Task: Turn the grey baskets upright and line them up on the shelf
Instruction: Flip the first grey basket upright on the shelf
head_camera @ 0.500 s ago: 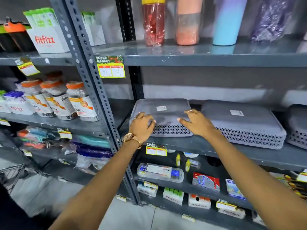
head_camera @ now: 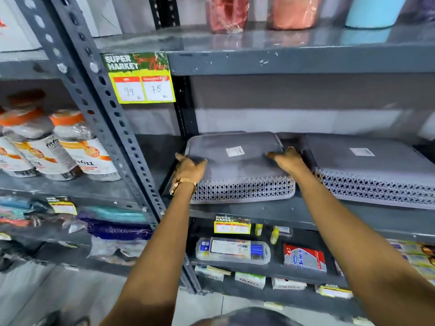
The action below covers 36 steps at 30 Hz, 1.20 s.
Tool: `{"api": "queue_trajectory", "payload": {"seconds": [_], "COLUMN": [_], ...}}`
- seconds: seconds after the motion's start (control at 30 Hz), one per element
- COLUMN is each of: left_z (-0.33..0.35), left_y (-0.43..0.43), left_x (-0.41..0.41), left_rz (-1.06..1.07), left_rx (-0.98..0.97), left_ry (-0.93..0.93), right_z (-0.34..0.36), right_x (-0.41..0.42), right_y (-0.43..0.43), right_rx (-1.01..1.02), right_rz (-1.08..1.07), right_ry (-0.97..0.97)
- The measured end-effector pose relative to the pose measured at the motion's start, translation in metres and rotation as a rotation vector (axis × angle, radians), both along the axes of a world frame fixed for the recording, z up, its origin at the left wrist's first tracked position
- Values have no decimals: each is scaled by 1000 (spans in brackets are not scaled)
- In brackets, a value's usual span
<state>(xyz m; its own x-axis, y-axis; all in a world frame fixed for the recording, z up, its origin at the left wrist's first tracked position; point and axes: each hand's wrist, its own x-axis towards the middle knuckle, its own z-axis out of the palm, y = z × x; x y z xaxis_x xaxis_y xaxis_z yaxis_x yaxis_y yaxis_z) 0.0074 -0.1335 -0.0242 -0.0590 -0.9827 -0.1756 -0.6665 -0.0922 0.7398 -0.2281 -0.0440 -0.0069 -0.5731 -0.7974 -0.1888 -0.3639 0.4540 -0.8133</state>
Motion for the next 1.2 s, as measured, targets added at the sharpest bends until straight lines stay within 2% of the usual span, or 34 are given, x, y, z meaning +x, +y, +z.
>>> {"api": "queue_trajectory", "payload": {"seconds": [0.17,0.27,0.33,0.4,0.47,0.53,0.67,0.73,0.83,0.9,0.97,1.1,1.2], "left_z": [-9,-7,6,23,36,38,15,2,-7,-10,-17,-18,-8], "left_y": [-21,-23,-24,-28,-30,-29,-28,-31,-23,-14,-6,6,13], "left_x": [-8,-14,-21,-27,-30,-29,-9,5,17,20,23,20,12], "left_rz": [93,233,306,337,340,356,380,346,230,161,222,206,190], "left_rx": [82,-55,-246,-415,-485,-423,-48,79,98,142,187,74,-107], "left_ry": [82,176,352,602,823,931,964,968,883,656,417,224,-142], "right_z": [-5,-4,6,17,27,29,7,-6,-16,-25,-36,-51,-52], "right_x": [-7,-6,-7,-17,-23,-28,-31,-31,-26,-24,-20,-12,-10], "right_y": [-13,-18,-20,-27,-28,-21,-3,3,10,15,24,38,44], "right_rx": [-36,-154,-297,-470,-569,-592,-512,-465,-375,-284,-204,-136,-135], "right_rz": [-169,-266,-338,-357,-373,-361,-363,-368,-351,-362,-335,-255,-218], "right_ry": [-317,-382,-424,-496,-596,-654,-704,-720,-595,-465,-371,-287,-310]}}
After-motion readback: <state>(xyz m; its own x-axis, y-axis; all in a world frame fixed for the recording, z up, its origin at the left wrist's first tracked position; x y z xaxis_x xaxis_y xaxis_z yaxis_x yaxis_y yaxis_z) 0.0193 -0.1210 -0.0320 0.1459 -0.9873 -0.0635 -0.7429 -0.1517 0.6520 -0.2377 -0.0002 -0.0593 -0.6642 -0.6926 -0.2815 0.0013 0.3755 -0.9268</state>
